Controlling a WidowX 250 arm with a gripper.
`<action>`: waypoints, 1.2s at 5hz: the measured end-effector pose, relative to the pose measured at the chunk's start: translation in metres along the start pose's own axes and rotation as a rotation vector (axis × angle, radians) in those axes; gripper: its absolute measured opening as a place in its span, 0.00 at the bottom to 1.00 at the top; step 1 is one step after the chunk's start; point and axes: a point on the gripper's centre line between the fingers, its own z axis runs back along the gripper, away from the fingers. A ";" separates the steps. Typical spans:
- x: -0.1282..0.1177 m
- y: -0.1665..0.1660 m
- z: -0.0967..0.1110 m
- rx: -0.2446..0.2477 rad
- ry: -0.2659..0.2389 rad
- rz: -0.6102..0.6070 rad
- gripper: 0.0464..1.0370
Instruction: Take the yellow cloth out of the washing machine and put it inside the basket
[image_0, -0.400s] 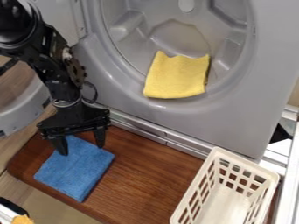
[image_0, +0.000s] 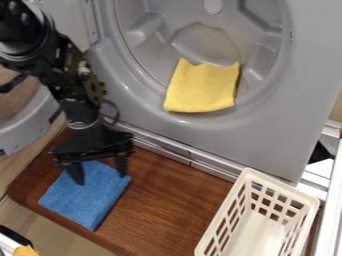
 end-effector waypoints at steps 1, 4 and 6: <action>-0.006 -0.013 0.011 -0.028 0.003 -0.037 0.96; 0.029 -0.043 0.070 -0.154 -0.153 0.019 0.96; 0.061 -0.076 0.079 -0.179 -0.206 0.024 0.96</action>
